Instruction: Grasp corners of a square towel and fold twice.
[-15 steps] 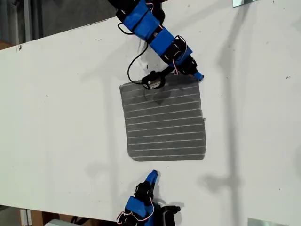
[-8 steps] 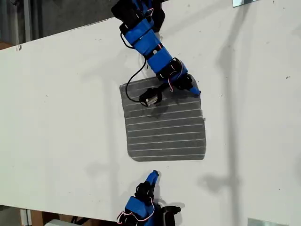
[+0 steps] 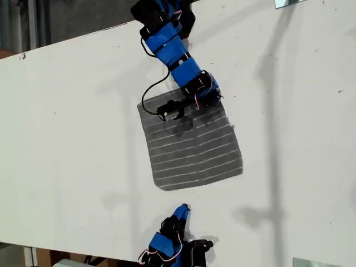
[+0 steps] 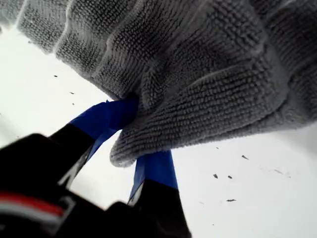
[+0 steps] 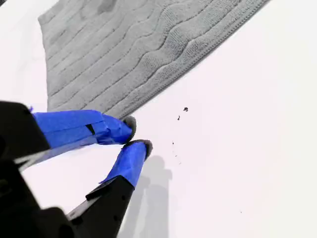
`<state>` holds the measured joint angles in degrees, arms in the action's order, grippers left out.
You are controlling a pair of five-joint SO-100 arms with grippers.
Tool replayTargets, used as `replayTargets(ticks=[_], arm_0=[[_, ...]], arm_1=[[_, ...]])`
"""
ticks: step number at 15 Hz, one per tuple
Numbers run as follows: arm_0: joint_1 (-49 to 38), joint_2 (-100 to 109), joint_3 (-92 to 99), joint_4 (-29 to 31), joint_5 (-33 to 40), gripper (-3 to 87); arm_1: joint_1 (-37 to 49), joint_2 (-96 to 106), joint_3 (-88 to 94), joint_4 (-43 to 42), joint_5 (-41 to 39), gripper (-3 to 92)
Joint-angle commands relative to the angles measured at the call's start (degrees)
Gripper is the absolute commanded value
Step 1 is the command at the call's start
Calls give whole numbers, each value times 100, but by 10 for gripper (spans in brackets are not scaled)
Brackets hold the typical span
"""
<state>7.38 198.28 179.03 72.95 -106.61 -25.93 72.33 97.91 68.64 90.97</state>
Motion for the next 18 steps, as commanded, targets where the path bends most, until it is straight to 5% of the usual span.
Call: replayTargets(ticks=[1,4,6,9,12,18], arm_0=[[79,35,18,-79,-800,140],[387,18,18,-809,-1239,118],[659,-747,-44,-2549,-756,136],[984,-4509,-1687,-3727,-466,152],[1336,-7699,-3577,-4500,-360,143],[1775,-10802,-5933,-4729,-589,154]], arm_1=[[-97,308,-70,202,44,-2],[-141,211,-62,97,44,-2],[-70,220,-176,79,-114,-2],[88,-343,-1116,439,-554,-2],[123,-527,-1345,510,-650,-2],[132,-536,-1371,483,-712,-2]])
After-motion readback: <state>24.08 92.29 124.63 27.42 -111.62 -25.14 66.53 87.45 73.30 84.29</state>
